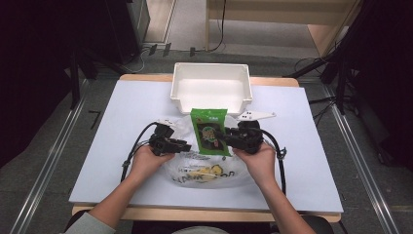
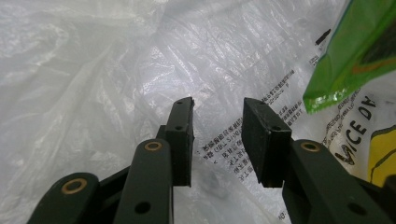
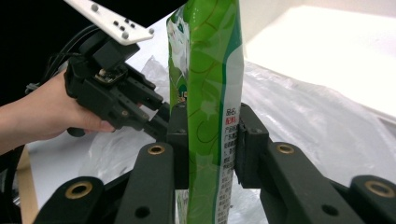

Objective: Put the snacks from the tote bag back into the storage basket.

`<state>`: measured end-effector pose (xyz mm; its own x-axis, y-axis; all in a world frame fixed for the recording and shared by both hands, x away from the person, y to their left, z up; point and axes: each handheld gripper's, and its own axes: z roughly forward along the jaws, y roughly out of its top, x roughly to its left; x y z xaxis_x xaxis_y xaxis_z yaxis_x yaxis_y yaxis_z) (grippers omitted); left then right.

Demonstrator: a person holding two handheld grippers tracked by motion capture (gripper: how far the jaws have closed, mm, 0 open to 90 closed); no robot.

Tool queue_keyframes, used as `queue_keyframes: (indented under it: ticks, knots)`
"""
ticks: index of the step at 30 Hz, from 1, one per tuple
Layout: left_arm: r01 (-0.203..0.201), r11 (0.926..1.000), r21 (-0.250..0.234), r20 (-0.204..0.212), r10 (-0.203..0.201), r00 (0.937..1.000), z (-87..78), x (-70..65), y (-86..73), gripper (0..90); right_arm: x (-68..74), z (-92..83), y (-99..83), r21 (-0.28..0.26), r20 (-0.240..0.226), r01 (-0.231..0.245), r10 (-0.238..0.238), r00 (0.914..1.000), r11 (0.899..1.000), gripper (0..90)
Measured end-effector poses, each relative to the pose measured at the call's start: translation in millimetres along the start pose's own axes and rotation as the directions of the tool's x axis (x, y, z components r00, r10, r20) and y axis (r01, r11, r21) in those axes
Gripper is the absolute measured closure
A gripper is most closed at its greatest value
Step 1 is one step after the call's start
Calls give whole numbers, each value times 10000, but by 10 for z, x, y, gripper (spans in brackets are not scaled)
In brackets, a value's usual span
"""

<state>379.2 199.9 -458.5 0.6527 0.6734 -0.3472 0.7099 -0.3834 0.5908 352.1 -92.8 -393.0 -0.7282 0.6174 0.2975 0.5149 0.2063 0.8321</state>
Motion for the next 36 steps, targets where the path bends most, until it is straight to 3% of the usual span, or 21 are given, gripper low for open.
queue_keyframes:
  ticks: [16,27,36]
  knots:
    - [-1,9998,-196,259,6,9997,-33,2,8,631,-166,0,175,-200,388,-127,134,9992,9997,735]
    - [-139,9971,-743,170,152,9997,-188,-22,50,629,-286,20,333,-296,724,-75,96,9973,9995,735]
    - [-363,9961,-805,120,374,9992,-241,-60,69,622,-369,111,434,-400,769,-279,309,9966,9988,735]
